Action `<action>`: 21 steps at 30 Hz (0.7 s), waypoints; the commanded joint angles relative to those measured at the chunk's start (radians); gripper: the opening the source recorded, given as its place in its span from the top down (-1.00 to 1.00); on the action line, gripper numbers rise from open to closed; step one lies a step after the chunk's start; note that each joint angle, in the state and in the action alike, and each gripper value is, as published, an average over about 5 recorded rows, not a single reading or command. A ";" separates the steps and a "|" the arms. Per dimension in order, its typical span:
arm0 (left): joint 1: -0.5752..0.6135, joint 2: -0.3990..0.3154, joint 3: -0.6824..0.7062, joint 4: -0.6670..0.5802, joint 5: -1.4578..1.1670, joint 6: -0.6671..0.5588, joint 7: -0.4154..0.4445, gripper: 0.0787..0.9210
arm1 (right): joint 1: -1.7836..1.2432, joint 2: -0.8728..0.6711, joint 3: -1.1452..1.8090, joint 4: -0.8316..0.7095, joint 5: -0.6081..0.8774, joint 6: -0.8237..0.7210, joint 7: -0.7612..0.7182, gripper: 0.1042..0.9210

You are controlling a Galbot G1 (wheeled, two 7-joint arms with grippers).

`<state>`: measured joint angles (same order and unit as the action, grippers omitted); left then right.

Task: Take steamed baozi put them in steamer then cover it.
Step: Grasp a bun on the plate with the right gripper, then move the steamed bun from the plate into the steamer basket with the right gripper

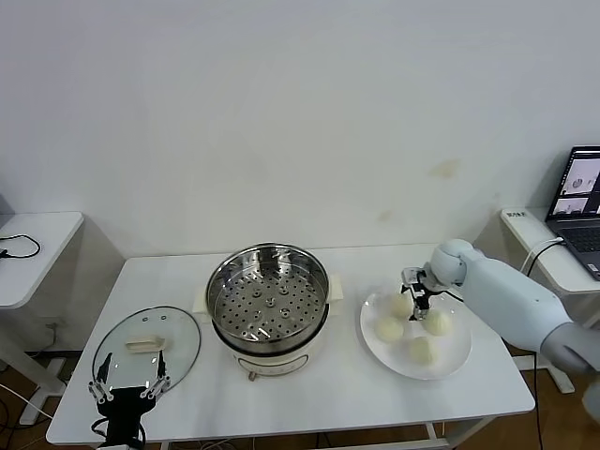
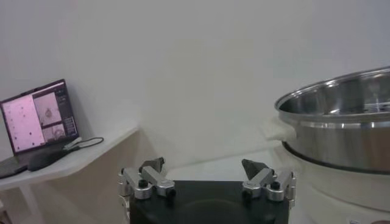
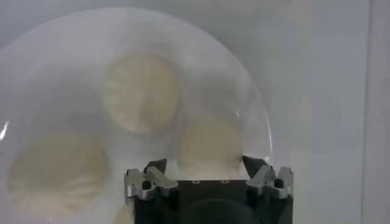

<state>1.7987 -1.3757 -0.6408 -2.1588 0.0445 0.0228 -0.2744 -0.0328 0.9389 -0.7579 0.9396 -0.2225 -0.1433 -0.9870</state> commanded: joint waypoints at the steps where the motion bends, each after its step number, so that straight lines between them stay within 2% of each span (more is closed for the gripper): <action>1: 0.000 0.000 0.001 -0.001 0.001 0.000 -0.001 -0.77 | 0.007 0.023 -0.009 -0.029 -0.002 0.002 0.001 -0.34; 7: 0.005 0.000 0.001 -0.003 0.001 -0.002 -0.003 -0.77 | 0.010 0.027 -0.010 -0.032 -0.002 0.004 -0.003 -0.17; 15: 0.006 0.000 0.002 -0.008 -0.001 -0.001 -0.002 -0.77 | 0.058 -0.025 -0.025 0.031 0.040 0.001 -0.022 -0.19; 21: -0.001 0.004 0.011 0.002 -0.006 -0.001 -0.002 -0.77 | 0.179 -0.110 -0.085 0.177 0.168 -0.035 -0.049 -0.20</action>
<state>1.7969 -1.3707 -0.6285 -2.1585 0.0389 0.0212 -0.2763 0.0997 0.8637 -0.8283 1.0522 -0.1044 -0.1747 -1.0292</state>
